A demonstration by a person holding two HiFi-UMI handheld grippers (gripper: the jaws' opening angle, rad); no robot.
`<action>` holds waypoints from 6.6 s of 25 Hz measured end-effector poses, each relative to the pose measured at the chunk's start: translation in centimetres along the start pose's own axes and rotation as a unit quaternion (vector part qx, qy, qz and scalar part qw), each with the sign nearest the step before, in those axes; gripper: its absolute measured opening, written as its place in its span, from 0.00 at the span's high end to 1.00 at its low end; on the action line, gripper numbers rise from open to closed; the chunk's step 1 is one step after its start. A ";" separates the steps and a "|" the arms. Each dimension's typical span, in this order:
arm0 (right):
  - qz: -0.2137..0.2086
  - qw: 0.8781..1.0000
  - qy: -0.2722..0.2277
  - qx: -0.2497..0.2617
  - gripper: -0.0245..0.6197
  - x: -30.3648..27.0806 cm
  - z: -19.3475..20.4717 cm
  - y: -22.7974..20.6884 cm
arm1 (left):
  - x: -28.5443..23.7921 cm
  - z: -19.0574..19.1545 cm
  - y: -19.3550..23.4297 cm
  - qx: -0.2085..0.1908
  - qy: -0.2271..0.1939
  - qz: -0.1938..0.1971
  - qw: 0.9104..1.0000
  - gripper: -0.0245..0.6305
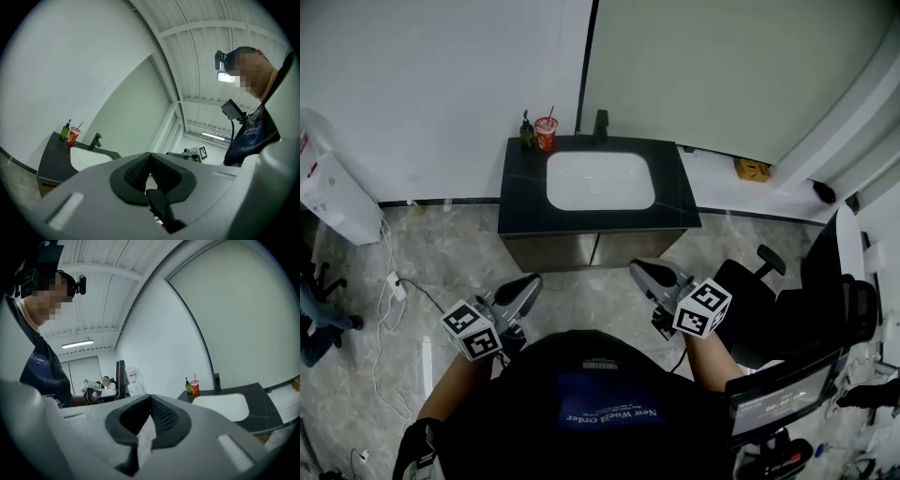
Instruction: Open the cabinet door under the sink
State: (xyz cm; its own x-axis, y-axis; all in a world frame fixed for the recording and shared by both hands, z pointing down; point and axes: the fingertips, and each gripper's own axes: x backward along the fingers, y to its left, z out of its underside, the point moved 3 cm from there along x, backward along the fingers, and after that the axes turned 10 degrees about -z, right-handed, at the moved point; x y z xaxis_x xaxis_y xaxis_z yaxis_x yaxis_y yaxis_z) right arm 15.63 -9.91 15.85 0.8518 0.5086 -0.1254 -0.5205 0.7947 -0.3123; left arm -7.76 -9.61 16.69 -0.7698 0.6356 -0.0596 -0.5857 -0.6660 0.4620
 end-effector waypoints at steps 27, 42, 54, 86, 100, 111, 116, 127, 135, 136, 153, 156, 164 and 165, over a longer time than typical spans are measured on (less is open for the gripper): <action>-0.202 0.969 0.138 -0.029 0.96 -5.6 5.5 -21.2 | -17.8 2.7 4.9 0.056 0.026 -0.172 0.983 0.96; -0.185 0.955 0.233 0.001 0.96 -14.4 18.3 -19.7 | -15.8 14.6 12.1 0.106 0.102 -0.118 0.982 0.96; -0.227 0.922 0.298 0.093 0.83 -18.8 30.3 -18.6 | -11.3 24.6 14.8 0.149 0.102 -0.149 0.972 0.96; 0.057 0.763 0.314 0.562 0.38 -21.3 36.9 -26.5 | -6.5 35.2 12.4 0.191 0.099 -0.169 0.962 0.96; 0.162 0.700 0.346 0.603 0.29 -23.7 37.8 -27.7 | -4.3 37.5 11.9 0.207 0.113 -0.163 0.958 0.96; 0.017 0.749 0.479 0.457 0.30 -22.3 36.4 -25.2 | -3.0 36.2 12.6 0.213 0.091 -0.162 0.959 0.96; -0.078 0.743 0.552 0.369 0.33 -21.6 35.2 -23.9 | -3.0 35.3 12.5 0.212 0.079 -0.160 0.961 0.96; -0.201 0.740 0.587 0.260 0.54 -19.5 34.5 -19.4 | -3.0 34.3 12.3 0.220 0.074 -0.160 0.959 0.96; -0.246 0.757 0.578 0.178 0.72 -19.9 34.7 -17.4 | -2.4 33.7 13.0 0.225 0.072 -0.167 0.957 0.96; -0.255 0.757 0.577 0.170 0.73 -20.1 34.8 -17.2 | -2.4 33.5 13.1 0.224 0.070 -0.168 0.957 0.96; -0.346 0.748 0.566 0.029 0.91 -21.4 37.9 -10.3 | 0.5 31.5 14.0 0.219 0.032 -0.211 0.952 0.96; -0.349 0.748 0.564 0.027 0.91 -21.9 38.3 -8.9 | 2.6 31.2 14.3 0.215 0.023 -0.229 0.949 0.96; -0.375 0.741 0.557 0.025 0.91 -24.5 39.6 -4.1 | 7.5 31.3 14.8 0.211 -0.004 -0.266 0.941 0.96; -0.380 0.739 0.555 0.027 0.91 -25.0 39.9 -3.3 | 8.1 31.3 14.9 0.212 -0.008 -0.269 0.939 0.96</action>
State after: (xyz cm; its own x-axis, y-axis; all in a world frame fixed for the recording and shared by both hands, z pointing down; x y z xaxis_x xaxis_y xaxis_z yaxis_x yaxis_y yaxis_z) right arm -6.32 -12.06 57.57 0.4074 -0.6528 -0.6386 0.1570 0.7389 -0.6552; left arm -14.73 -2.16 50.77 -0.3845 0.8442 -0.3734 -0.7329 -0.0333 0.6795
